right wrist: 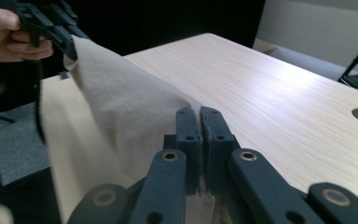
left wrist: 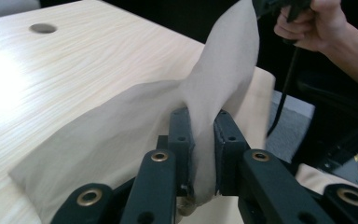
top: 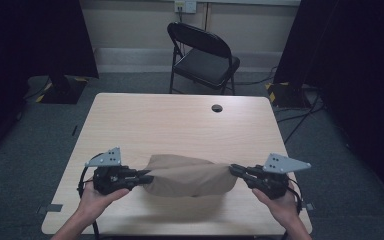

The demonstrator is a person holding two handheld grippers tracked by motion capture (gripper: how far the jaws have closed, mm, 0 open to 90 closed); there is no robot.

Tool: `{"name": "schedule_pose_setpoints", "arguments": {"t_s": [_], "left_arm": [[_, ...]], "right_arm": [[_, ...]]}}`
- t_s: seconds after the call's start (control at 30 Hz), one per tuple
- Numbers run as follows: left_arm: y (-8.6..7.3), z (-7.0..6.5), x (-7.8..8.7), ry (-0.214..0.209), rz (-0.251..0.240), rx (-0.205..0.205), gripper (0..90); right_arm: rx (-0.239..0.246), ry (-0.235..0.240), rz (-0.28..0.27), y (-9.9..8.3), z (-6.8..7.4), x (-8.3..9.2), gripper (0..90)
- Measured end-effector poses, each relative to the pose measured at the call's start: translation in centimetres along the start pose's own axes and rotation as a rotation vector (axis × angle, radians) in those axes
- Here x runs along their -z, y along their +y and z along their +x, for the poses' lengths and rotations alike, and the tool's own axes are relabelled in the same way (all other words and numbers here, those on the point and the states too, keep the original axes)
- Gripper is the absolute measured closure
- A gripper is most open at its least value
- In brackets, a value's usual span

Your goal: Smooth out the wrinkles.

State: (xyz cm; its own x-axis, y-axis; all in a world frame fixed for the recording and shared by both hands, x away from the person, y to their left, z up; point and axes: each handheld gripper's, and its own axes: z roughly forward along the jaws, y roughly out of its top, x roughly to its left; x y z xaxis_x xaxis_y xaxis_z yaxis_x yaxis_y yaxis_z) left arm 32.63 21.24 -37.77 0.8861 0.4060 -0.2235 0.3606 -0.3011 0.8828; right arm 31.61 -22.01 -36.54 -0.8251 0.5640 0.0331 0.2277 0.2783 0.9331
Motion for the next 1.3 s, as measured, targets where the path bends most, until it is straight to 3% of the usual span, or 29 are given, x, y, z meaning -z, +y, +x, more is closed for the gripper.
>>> {"name": "schedule_pose_setpoints", "arguments": {"t_s": [0.03, 0.07, 0.17, 0.2, 0.53, 0.7, 0.8, 0.97, 1.13, 1.3], "left_arm": [[-0.1, 0.6, -0.2, 0.010, 0.000, 0.016, 80.1], [-0.2, 1.6, -0.6, 0.028, -0.003, 0.042, 80.1], [-0.4, 2.5, -0.9, 0.050, -0.005, 0.051, 80.1], [-0.4, 3.1, -1.2, 0.086, -0.004, 0.066, 80.2], [-0.5, 5.6, -3.1, 0.176, 0.017, 0.119, 80.3], [-0.5, 6.8, -3.8, 0.194, 0.027, 0.144, 80.2], [-0.6, 8.4, -5.0, 0.223, 0.052, 0.165, 80.2], [-0.4, 9.8, -5.9, 0.243, 0.060, 0.185, 80.1], [-0.4, 11.5, -7.2, 0.268, 0.055, 0.222, 80.0], [-0.3, 12.3, -8.0, 0.286, 0.054, 0.230, 79.9]], "right_arm": [[0.000, 0.000, 0.000, 0.0, 0.0, 0.0, 86.9], [-0.010, -0.009, 0.021, -0.2, -1.0, -1.3, 86.9], [-0.024, -0.013, 0.039, -0.4, -2.0, -2.5, 86.9], [-0.040, -0.016, 0.055, -0.4, -2.9, -3.6, 86.9], [-0.081, -0.070, 0.109, -1.3, -5.0, -6.6, 86.9], [-0.103, -0.090, 0.137, -1.8, -5.9, -7.9, 86.8], [-0.117, -0.106, 0.174, -2.3, -6.7, -9.0, 86.8], [-0.142, -0.128, 0.196, -3.0, -7.6, -10.1, 86.8], [-0.153, -0.172, 0.225, -3.5, -8.4, -11.4, 86.6], [-0.172, -0.218, 0.236, -4.1, -9.1, -12.6, 86.5]]}}
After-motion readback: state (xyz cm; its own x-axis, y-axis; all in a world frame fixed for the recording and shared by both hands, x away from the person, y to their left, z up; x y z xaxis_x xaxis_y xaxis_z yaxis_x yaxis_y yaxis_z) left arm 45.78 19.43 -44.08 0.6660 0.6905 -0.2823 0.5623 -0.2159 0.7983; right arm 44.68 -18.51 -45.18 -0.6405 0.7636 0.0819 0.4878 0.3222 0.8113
